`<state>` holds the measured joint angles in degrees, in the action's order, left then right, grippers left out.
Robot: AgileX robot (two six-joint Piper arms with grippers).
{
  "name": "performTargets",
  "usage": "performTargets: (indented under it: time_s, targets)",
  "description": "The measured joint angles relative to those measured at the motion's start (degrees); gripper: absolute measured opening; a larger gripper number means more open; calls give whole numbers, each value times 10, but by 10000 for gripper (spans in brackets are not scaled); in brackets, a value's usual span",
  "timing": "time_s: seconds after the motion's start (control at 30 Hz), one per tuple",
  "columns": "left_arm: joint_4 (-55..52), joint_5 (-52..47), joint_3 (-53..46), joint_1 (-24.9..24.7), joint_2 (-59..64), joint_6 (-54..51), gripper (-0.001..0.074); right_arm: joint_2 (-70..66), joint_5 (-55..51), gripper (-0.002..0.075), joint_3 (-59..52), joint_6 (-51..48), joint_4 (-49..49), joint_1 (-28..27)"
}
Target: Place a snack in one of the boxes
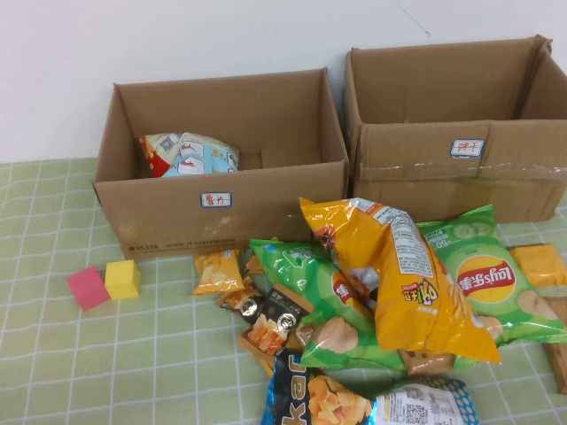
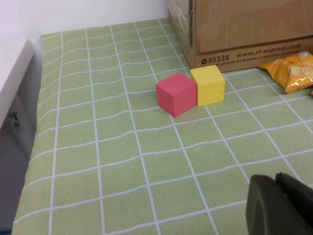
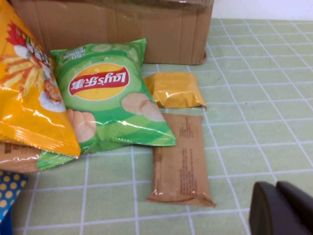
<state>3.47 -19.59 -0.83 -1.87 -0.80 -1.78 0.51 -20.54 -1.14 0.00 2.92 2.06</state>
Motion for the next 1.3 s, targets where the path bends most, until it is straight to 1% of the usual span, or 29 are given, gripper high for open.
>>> performTargets:
  time_s: [1.1,1.2,1.3]
  targets:
    - [-2,0,0,0,0,-1,-1,0,0,-2,0,-14,4,0]
    - [-2,12,0,0,0,-1,-1,0,23,-2,-3,-14,4,0]
    - [-2,63,-4,0,0,-2,-2,0,96,-2,-6,-14,5,0]
